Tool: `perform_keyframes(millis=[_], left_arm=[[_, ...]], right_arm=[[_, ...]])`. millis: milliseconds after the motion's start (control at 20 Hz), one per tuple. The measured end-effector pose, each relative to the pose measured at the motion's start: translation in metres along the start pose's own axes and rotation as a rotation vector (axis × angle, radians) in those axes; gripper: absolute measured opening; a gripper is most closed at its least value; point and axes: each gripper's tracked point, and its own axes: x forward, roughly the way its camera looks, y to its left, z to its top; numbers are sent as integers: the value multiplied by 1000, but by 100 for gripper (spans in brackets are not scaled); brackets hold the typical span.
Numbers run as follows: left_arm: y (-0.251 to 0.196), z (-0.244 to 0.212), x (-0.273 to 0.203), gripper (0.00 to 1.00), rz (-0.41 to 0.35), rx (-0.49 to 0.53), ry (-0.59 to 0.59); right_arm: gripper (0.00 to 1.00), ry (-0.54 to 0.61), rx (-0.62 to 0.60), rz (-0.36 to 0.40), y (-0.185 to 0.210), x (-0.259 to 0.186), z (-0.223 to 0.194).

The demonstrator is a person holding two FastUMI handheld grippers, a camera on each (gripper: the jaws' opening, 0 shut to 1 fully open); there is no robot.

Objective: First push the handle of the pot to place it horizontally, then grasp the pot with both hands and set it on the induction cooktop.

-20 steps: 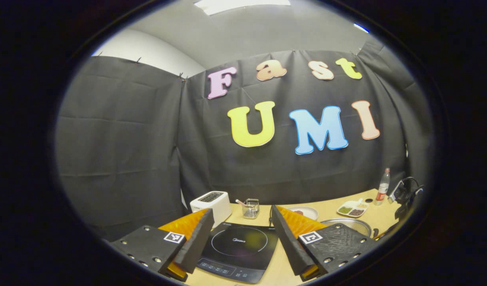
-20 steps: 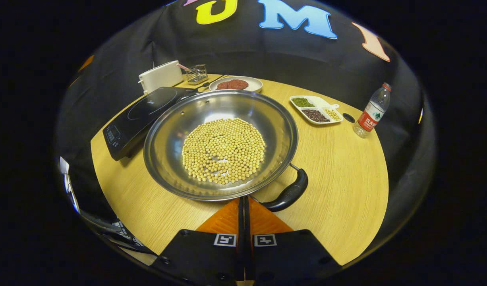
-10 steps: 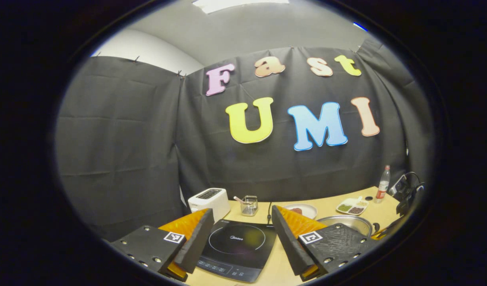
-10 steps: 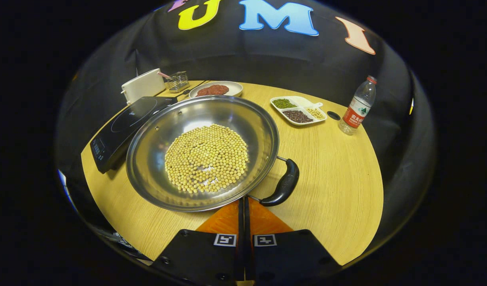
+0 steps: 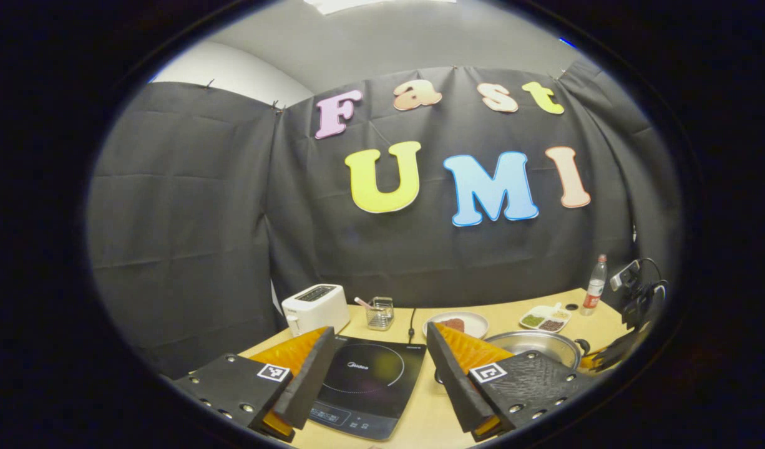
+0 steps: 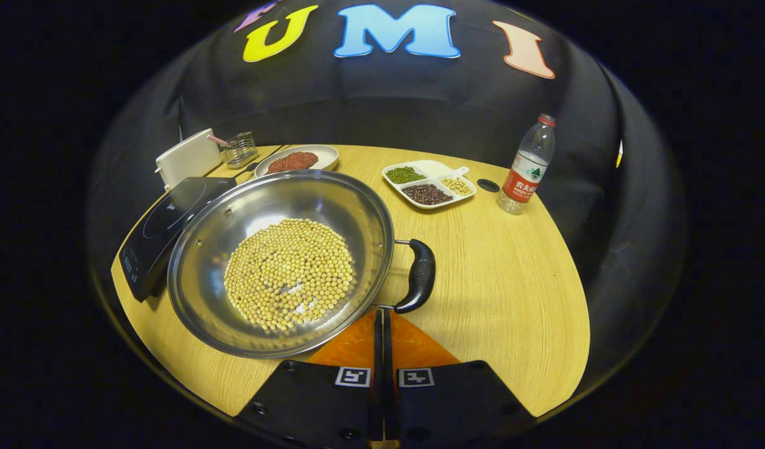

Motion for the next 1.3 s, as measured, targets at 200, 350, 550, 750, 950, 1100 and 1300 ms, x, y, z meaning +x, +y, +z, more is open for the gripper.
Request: perform_keyframes(millis=[200,350,550,750,950,1100,1300], left_arm=[[-9,-13,10,88,-35,-9,23],[-18,-25,23,86,-72,-27,42],[-32,-42,44,89,-119,-41,76],[-48,-56,71,87,-165,-40,95],[-68,-76,98,89,-215,-29,131],[-87,-97,113,87,-252,-31,183],[-113,-125,124,87,-302,-27,240]], right_arm=[[3,-114,25,-33,-11,-18,29],[43,-218,88,-34,-16,-33,58],[98,-290,137,-44,-20,-52,78],[98,-288,130,-53,-20,-51,79],[98,-284,130,-60,-21,-45,80],[98,-272,128,-57,-20,-38,80],[98,-255,119,-59,-22,-27,79]])
